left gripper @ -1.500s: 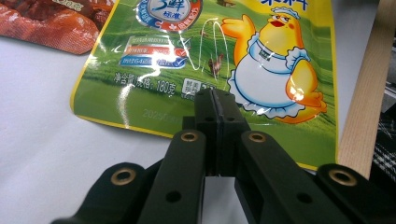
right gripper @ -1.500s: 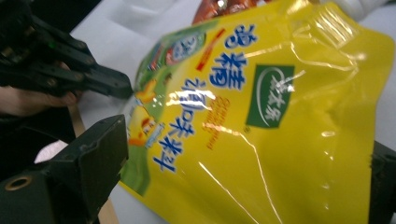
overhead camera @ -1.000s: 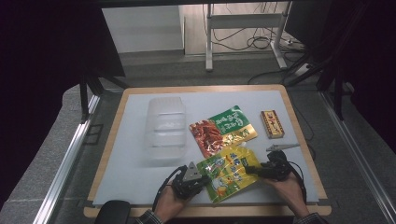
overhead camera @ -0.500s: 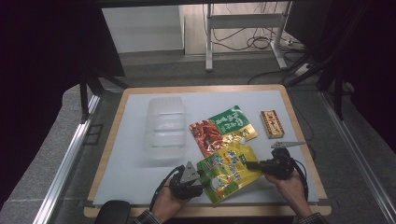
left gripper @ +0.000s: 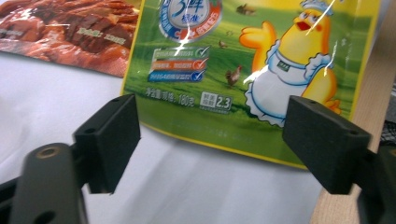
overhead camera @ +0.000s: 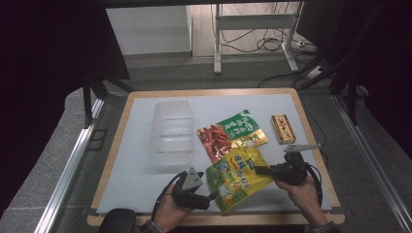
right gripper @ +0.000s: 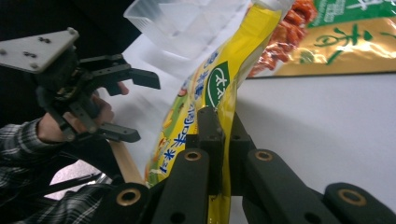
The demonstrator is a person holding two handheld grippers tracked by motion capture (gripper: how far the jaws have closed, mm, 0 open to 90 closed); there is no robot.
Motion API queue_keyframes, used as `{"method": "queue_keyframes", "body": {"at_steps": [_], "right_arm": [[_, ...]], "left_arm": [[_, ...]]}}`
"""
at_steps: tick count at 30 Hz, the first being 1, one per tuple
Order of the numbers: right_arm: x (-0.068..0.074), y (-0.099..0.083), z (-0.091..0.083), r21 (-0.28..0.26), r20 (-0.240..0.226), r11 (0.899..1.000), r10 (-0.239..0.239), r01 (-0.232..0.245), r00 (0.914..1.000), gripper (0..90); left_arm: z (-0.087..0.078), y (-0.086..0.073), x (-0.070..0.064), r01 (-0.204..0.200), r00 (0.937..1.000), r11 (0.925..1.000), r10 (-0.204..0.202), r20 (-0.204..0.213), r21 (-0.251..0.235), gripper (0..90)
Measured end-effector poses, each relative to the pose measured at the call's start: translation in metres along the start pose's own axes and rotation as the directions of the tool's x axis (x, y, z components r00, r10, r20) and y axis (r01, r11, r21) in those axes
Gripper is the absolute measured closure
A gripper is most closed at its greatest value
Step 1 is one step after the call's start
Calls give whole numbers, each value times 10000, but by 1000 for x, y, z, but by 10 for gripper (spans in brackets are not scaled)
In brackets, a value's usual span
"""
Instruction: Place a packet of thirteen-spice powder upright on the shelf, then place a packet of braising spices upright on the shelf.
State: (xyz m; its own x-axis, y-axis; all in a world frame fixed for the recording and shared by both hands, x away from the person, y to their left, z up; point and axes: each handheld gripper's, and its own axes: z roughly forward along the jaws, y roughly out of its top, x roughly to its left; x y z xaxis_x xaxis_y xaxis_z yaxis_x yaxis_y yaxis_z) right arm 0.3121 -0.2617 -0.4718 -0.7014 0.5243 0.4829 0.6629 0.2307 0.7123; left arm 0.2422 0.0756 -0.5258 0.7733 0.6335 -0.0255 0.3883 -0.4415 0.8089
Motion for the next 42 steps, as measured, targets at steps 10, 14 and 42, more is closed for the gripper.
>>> {"method": "queue_keyframes", "body": {"at_steps": [10,14,42], "right_arm": [[15,11,0,-20,-167,9995,-320,319,9993,886],[21,18,0,80,-230,9986,-513,515,9984,887],[50,68,-19,156,715,9772,-2122,2116,9746,887]], "left_arm": [[-6,-2,2,-122,9995,9999,125,-280,97,107],[-10,-3,3,-179,9990,9997,185,-416,134,101],[-23,-10,-1,-998,9788,9950,989,-1794,42,15]]}}
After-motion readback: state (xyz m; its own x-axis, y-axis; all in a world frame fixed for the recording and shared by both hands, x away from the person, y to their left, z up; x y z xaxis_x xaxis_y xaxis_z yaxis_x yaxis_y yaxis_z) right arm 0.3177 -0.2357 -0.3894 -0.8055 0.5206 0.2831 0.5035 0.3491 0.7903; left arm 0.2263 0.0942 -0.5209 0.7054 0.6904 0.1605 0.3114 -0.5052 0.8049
